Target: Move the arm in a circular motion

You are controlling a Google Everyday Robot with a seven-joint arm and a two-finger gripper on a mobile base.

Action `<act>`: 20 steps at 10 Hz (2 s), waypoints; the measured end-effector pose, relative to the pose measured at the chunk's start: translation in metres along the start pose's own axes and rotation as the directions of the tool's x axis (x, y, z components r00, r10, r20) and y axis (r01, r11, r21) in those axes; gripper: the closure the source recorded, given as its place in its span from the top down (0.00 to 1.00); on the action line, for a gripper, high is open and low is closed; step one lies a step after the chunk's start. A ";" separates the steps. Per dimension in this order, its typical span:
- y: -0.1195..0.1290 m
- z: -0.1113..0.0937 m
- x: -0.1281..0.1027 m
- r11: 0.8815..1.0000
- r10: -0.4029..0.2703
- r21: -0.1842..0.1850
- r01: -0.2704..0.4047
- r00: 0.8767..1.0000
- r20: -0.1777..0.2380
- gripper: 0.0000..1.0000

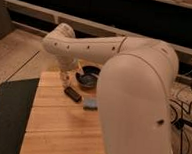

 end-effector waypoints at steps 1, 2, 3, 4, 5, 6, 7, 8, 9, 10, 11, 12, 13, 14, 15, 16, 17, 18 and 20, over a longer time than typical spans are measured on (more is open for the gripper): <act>-0.010 -0.003 0.010 0.999 0.042 -0.003 -0.042 0.999 -0.002 0.65; -0.029 -0.004 0.019 0.995 0.103 0.001 -0.103 0.995 -0.005 0.65; -0.053 -0.003 0.026 0.986 0.164 0.019 -0.164 0.986 -0.010 0.65; -0.090 -0.002 0.034 0.968 0.246 0.055 -0.245 0.969 -0.017 0.65; -0.121 -0.001 0.036 0.949 0.303 0.097 -0.299 0.953 -0.023 0.65; -0.145 0.000 0.036 0.932 0.342 0.133 -0.336 0.939 -0.028 0.65; -0.176 0.002 0.026 0.907 0.388 0.190 -0.375 0.921 -0.034 0.65; -0.184 0.007 0.016 0.903 0.392 0.210 -0.376 0.919 -0.039 0.65; -0.189 0.017 -0.004 0.902 0.386 0.232 -0.365 0.921 -0.050 0.65; -0.181 0.030 -0.025 0.910 0.368 0.230 -0.344 0.927 -0.071 0.65; -0.172 0.038 -0.036 0.918 0.354 0.223 -0.329 0.931 -0.084 0.65; -0.155 0.048 -0.048 0.931 0.322 0.213 -0.295 0.941 -0.107 0.65; -0.138 0.054 -0.056 0.944 0.287 0.203 -0.259 0.950 -0.122 0.65; -0.106 0.060 -0.064 0.965 0.216 0.180 -0.190 0.966 -0.142 0.65; -0.081 0.059 -0.066 0.978 0.162 0.154 -0.139 0.976 -0.148 0.65; -0.062 0.055 -0.066 0.986 0.127 0.131 -0.108 0.981 -0.149 0.65; -0.036 0.046 -0.063 0.994 0.082 0.088 -0.071 0.987 -0.140 0.65; -0.019 0.038 -0.058 0.997 0.054 0.059 -0.046 0.990 -0.131 0.65; 0.020 0.019 -0.037 1.000 -0.010 -0.017 0.008 0.994 -0.111 0.65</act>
